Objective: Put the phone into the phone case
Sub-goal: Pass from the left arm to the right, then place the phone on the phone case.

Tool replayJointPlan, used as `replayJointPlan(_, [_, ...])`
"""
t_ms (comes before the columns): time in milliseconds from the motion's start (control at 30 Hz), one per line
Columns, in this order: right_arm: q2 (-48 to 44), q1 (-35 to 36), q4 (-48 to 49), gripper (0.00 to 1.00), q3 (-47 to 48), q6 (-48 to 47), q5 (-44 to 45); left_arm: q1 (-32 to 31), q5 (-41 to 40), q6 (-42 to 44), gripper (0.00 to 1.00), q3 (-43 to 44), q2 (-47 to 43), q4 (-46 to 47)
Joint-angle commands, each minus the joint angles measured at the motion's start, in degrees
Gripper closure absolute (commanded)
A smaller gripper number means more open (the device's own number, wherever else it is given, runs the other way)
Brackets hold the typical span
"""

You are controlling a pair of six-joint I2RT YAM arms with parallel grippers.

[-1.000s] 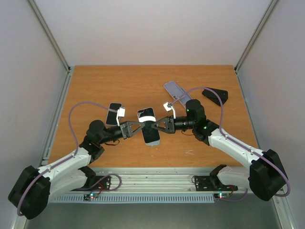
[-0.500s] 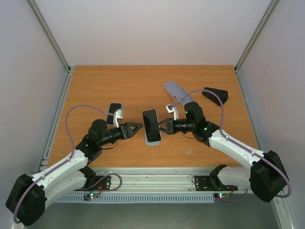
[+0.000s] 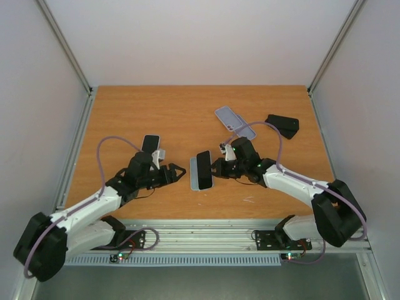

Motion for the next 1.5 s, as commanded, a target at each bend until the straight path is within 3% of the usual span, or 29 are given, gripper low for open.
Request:
replayJointPlan(0, [3.66,0.94,2.68,0.99,2.86,3.23,2.70,0.30,-0.01,1.24,0.22,3.79,5.52,1.08])
replayJointPlan(733, [16.14,0.96,5.58,0.99,7.26,7.16,1.73,0.00,4.79,-0.68,0.26,8.18,27.68,14.93])
replayJointPlan(1467, [23.88,1.36,9.12,0.99,5.58,9.17,-4.00,-3.23,6.82,-3.07,0.36,8.66,35.50,21.52])
